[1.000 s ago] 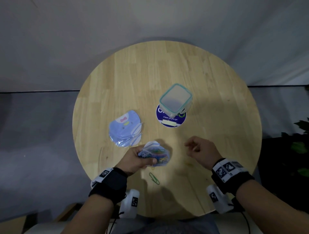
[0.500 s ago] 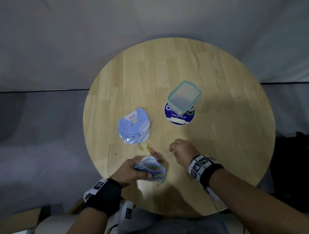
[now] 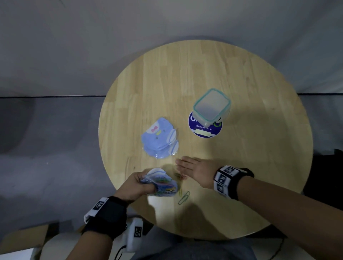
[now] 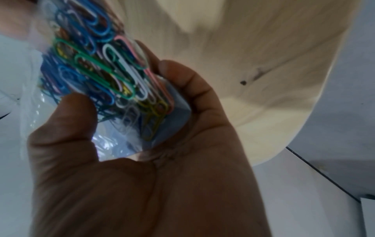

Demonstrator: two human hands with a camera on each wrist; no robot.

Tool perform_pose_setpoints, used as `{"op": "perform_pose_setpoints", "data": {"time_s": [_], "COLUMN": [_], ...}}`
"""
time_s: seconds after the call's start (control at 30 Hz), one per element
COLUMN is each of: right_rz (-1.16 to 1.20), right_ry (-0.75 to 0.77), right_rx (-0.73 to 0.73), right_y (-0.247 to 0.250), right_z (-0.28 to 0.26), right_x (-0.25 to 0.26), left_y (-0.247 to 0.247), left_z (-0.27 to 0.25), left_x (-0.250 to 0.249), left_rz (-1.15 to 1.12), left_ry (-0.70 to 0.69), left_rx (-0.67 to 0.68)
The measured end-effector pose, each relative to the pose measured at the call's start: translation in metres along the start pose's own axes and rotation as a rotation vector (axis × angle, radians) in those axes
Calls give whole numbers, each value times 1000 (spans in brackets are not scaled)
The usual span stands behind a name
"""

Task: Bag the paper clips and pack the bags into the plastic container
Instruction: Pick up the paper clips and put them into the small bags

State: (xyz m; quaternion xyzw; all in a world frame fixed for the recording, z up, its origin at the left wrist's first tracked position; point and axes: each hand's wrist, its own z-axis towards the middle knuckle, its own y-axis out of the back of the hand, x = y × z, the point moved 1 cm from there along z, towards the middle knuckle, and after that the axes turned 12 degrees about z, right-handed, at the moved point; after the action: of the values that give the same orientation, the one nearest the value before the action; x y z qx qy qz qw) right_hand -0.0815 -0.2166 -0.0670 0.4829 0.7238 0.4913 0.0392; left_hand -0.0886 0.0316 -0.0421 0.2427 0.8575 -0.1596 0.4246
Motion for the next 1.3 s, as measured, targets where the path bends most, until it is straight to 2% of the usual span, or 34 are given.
{"op": "perform_pose_setpoints", "data": {"time_s": [0.1,0.2,0.23,0.33,0.57,0.77,0.83,0.9,1.03,1.1,1.2,1.27,1.3], "right_rz": [-89,-157,-174,-130,-13,49,86,102,141,131,217,404,502], "right_ry": [23,204,207,106,-186,-202,-140,-154,-190,-142,-207,-303,-367], "right_rx": [-7,41,69,56,-49,-180,-188,-149,-213,-252,-375,-464,-464], "right_y": [-21,-52,-61,-73,-41,-21,-19,-19,-20,-20,-22,-20,-20], "right_z": [-20,-32,-34,-37,-29,-10,-2,2,-10,-21,-31,-34,-32], "right_x": [8,30,34,34,5,-1,1,1,-10,-16,-21,-19,-17], "left_y": [4,8,8,8,-2,-6,-4,0,8,10,7,1,-2], "left_z": [3,8,10,13,15,15,19,24,35,39,41,41,41], "left_x": [-1,-1,-2,-8,-13,-23,-26,-30,-35,-37,-39,-39,-38], "left_rz": [6,21,32,58,61,47,48,60,80,105,106,100,101], "left_ry": [11,40,44,49,48,68,87,95,100,91,77,77,76], "left_rx": [-26,-70,-80,-97,-44,-99,-136,-163,-213,-211,-183,-151,-134]}}
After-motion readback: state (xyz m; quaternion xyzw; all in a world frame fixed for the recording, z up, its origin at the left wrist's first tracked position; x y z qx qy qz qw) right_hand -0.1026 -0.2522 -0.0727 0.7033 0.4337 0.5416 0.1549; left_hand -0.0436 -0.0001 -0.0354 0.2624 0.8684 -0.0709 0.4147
